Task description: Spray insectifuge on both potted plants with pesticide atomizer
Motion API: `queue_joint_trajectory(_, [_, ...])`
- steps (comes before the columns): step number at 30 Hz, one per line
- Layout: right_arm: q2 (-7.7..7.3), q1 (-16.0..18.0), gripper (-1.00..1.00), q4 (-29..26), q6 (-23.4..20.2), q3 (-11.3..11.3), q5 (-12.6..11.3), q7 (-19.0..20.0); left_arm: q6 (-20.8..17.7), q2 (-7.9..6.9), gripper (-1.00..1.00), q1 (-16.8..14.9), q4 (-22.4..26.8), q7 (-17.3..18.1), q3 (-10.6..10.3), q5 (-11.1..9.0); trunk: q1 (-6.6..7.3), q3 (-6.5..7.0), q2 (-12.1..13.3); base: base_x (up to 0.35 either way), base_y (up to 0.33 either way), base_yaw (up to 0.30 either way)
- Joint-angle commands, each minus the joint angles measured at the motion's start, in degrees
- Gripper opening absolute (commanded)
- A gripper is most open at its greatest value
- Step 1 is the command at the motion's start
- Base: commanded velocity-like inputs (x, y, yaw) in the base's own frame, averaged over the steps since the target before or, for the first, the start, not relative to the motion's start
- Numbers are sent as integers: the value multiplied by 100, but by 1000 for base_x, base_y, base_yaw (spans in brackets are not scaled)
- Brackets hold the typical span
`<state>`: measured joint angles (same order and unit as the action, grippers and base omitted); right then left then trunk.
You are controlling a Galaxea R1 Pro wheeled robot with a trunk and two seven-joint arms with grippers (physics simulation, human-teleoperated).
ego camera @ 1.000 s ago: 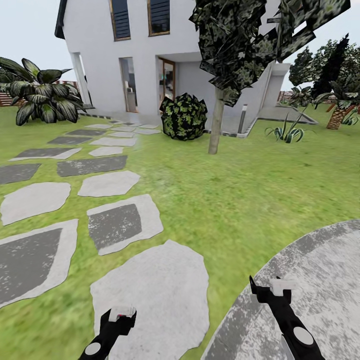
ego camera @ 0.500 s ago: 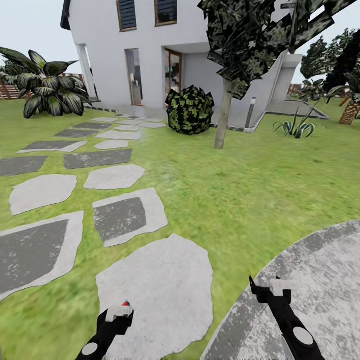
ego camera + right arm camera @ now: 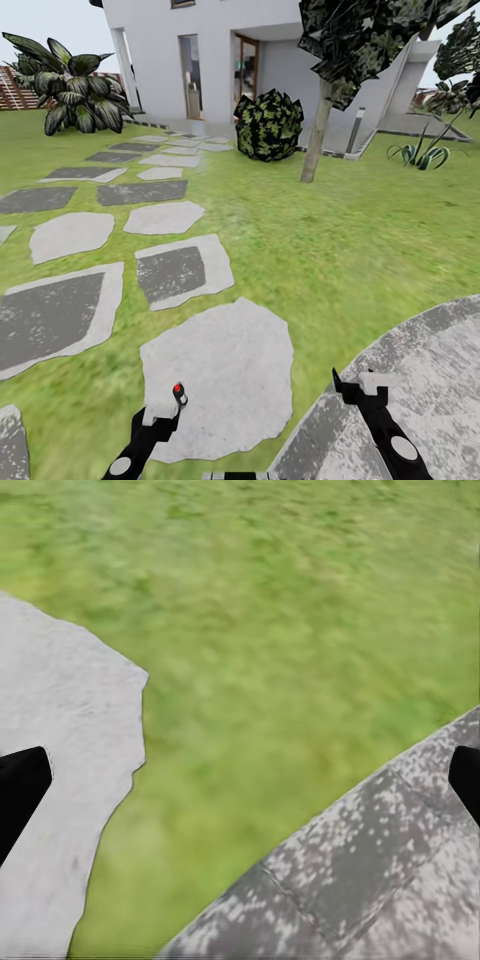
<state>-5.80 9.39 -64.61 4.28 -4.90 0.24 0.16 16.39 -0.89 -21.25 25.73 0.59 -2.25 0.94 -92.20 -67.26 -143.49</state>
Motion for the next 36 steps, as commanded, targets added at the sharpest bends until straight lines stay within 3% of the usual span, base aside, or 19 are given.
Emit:
queue_joint_trajectory(1, [0,1,100,1,17,-2,3,2,27,4,100,-6,-5,-6,-25,16,-1,-32,-3,0,0,92])
queue_joint_trajectory(8, [0,1,100,-6,20,-8,-6,2,39,18,100,-85,2,-4,-40,36,-4,-61,-5,0,0,19])
queue_joint_trajectory(31, [0,1,100,-16,28,-21,-9,2,57,36,100,-178,6,2,-65,29,-63,-746,-35,0,0,0])
queue_joint_trajectory(36, [-8,-6,100,-42,105,-20,-19,2,57,36,100,-178,9,-2,-65,29,-71,-823,-39,0,0,0])
